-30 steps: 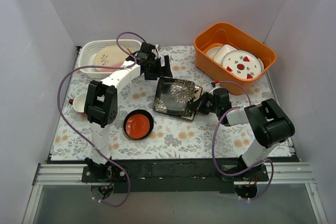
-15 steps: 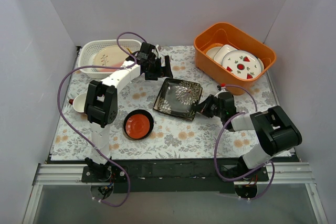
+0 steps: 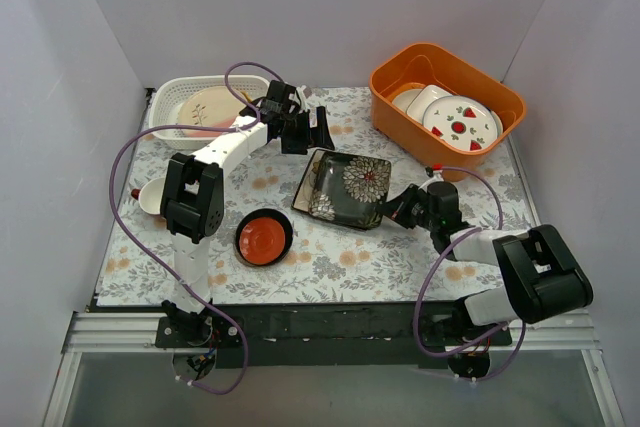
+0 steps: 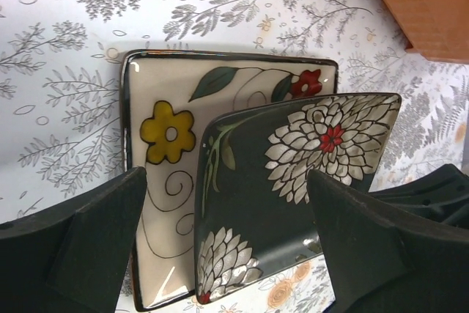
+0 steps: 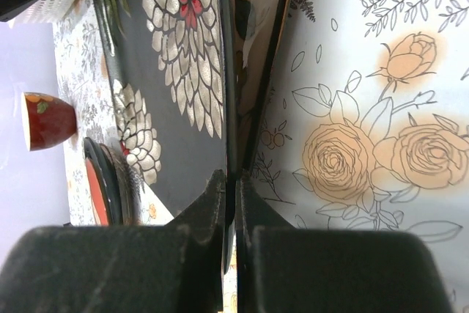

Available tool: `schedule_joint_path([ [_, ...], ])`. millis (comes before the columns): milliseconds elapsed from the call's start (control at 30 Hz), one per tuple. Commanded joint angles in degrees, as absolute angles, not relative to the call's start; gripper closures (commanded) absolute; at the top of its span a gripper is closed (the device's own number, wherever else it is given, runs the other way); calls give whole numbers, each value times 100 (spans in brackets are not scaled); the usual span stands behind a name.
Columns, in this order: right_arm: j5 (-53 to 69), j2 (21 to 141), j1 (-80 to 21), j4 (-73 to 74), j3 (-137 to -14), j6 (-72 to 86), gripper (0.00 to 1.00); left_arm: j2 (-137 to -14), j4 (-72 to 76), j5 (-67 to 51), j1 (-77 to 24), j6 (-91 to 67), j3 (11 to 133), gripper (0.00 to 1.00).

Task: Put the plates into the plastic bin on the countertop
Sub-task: Pick up the plate at the center of the board.

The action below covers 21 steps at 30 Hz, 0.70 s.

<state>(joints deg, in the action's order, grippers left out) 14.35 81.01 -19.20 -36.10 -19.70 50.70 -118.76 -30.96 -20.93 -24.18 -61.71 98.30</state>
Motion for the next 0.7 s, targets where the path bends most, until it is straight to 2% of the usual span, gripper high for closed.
schedule_joint_path([
  [0, 1723, 7551, -1767, -4412, -1987, 5185, 99, -11716, -2962, -2566, -2461, -6100, 9932, 11],
  [267, 1881, 7146, -1468, -4306, -1837, 5220, 99, -11944, -2988, -2962, -2601, -6073, 10019, 23],
  [667, 2118, 6856, -1231, -4412, -1679, 5361, 99, -12190, -3041, -3155, -2821, -6047, 10081, 26],
])
